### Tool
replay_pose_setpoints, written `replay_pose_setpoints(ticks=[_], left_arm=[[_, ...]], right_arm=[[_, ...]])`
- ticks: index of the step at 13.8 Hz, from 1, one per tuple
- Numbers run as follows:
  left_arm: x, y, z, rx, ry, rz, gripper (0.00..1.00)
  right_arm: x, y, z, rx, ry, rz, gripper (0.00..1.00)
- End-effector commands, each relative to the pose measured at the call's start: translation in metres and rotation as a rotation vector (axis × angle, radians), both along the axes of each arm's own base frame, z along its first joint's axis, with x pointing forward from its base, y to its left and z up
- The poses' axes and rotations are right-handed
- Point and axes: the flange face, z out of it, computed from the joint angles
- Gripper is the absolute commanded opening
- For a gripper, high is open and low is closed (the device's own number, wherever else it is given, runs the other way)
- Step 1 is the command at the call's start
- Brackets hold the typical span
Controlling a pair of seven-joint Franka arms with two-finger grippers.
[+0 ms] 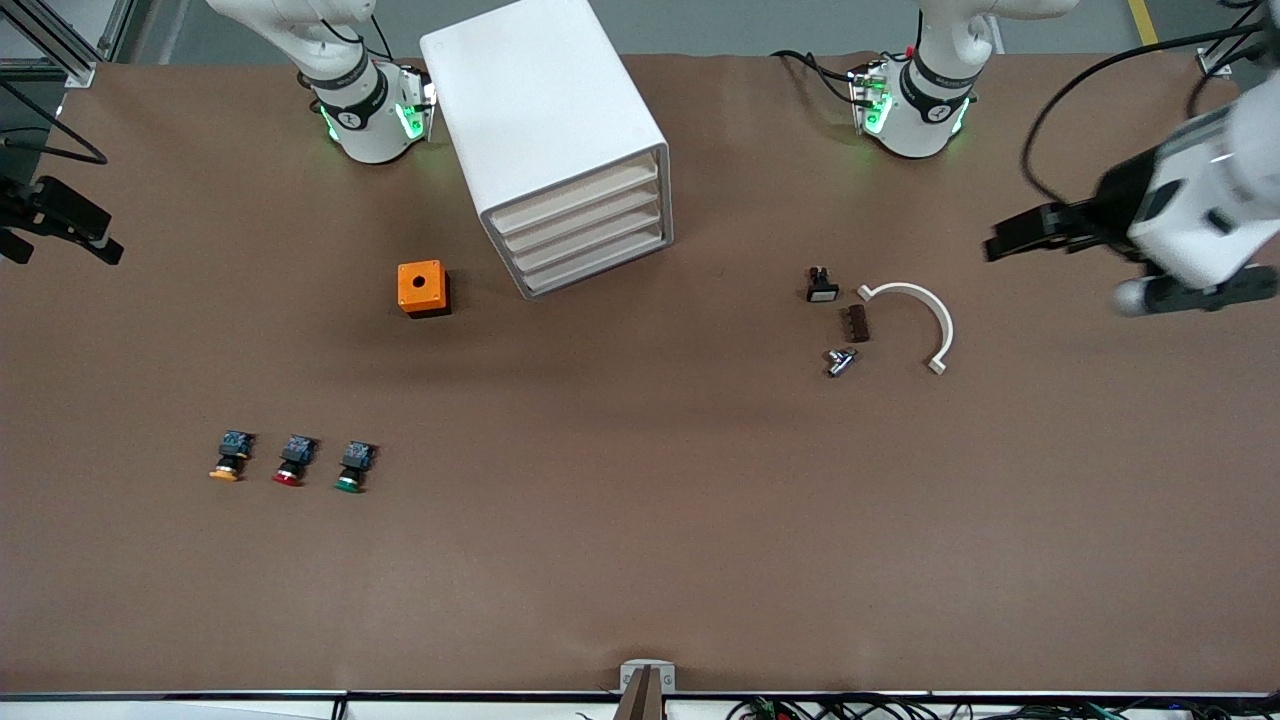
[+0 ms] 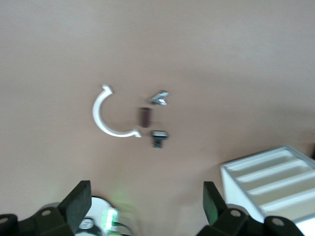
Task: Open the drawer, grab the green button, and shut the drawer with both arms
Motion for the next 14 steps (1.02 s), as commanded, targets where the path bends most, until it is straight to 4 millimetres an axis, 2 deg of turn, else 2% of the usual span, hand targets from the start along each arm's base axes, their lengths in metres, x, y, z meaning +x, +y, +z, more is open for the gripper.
replay_pose_setpoints(ticks=[1,2,3,7,9,14], left_arm=[[-0.016,0.038,0.001,0.018,-0.004,-0.063,1.00],[-0.017,0.058,0.001,0.026,-0.010,-0.065,1.00],[-0.016,0.067,-0.001,0.037,-0.018,-0.078,1.00],[-0.006,0.085,-0.009,0.107,-0.130,-0.069,1.00],[-0.006,0.084,-0.017,0.111,-0.192,-0.079,1.00],[-0.011,0.079,-0.010,0.112,-0.215,-0.088,1.00]], right_arm=[[-0.005,0.003,0.008,-0.009,0.000,-0.013,1.00],[-0.005,0.003,0.008,-0.009,0.005,-0.010,1.00],[-0.005,0.003,0.008,-0.009,0.005,-0.010,1.00],[-0.005,0.003,0.008,-0.009,0.005,-0.002,1.00],[-0.006,0.002,0.008,-0.009,0.005,-0.005,1.00],[-0.006,0.002,0.008,-0.009,0.006,-0.005,1.00]])
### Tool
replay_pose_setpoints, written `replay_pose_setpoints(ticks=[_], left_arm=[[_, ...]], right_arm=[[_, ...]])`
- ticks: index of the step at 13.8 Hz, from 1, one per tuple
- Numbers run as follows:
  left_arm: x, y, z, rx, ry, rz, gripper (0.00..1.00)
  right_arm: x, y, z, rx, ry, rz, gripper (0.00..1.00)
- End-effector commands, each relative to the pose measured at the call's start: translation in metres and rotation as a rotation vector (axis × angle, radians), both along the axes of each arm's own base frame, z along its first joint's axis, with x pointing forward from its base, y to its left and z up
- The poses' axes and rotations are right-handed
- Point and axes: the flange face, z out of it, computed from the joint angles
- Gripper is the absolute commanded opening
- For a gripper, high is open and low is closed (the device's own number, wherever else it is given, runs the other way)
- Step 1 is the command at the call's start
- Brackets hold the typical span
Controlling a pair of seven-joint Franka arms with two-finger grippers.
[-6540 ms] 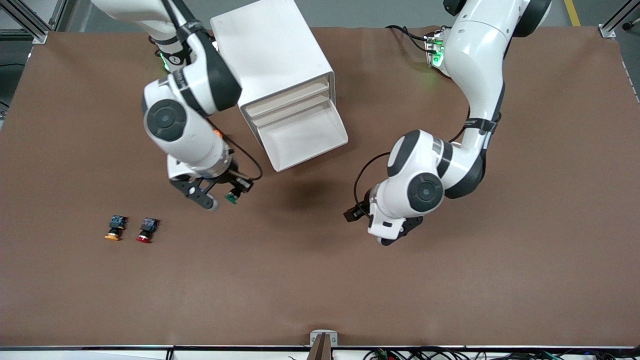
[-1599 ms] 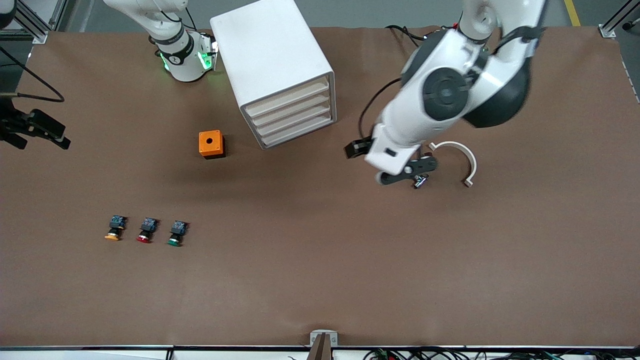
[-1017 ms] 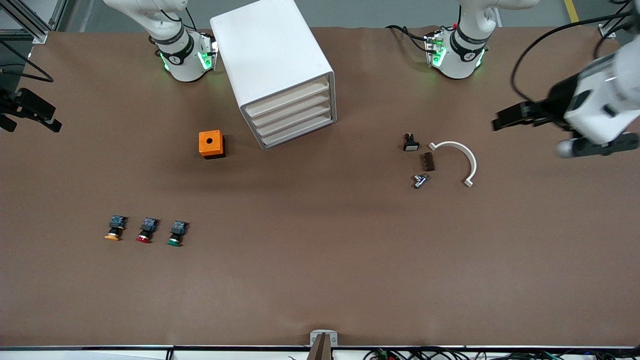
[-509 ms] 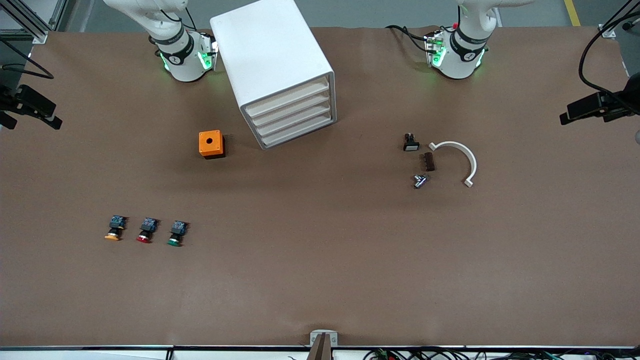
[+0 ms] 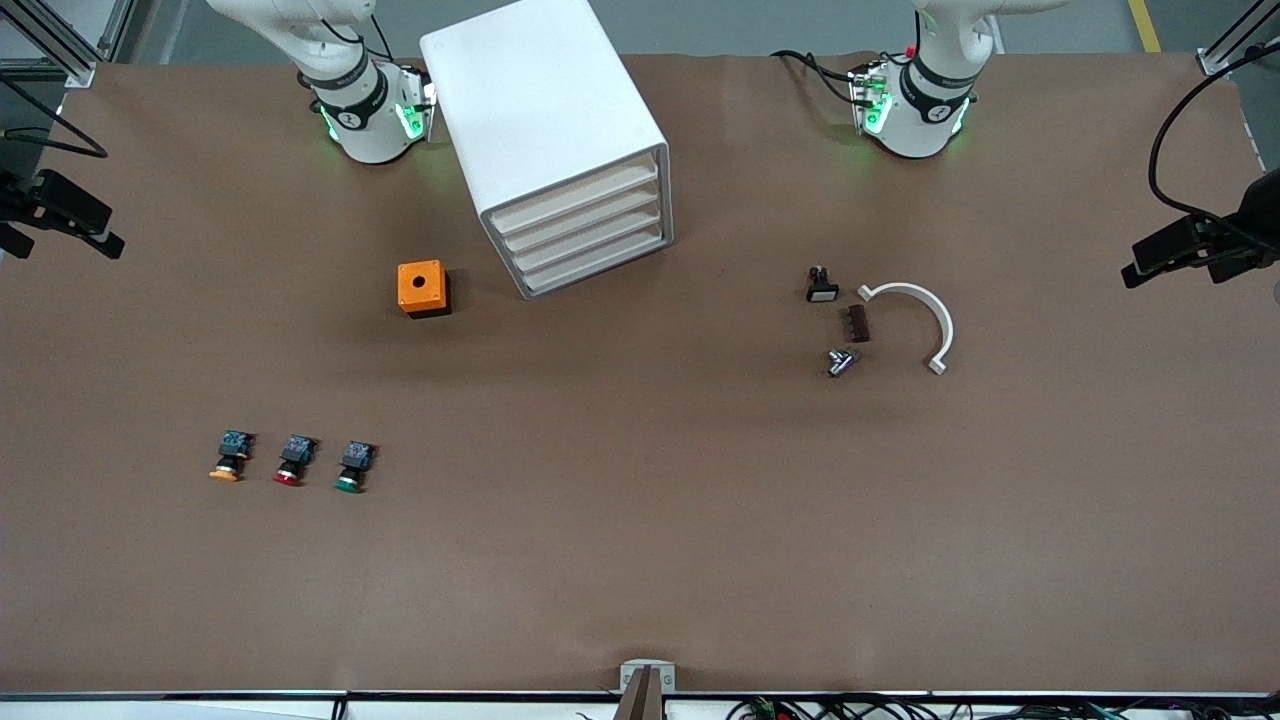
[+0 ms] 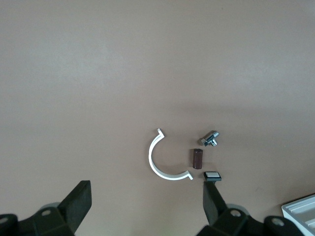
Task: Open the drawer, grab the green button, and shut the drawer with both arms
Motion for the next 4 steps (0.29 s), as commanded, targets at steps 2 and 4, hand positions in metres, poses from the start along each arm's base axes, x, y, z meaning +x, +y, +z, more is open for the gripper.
replay_pose_setpoints(ticks=[2,4], left_arm=[[-0.0091,-0.0020,0.0033,0.023,-0.019,-0.024,1.00],[-0.0085,-0.0028,0.0033,0.023,-0.020,-0.026,1.00]], right_arm=[[-0.0054,-0.0024,0.0077,-0.009,-0.002,-0.012,1.00],[-0.0054,-0.0024,0.0077,-0.009,-0.002,-0.011,1.00]])
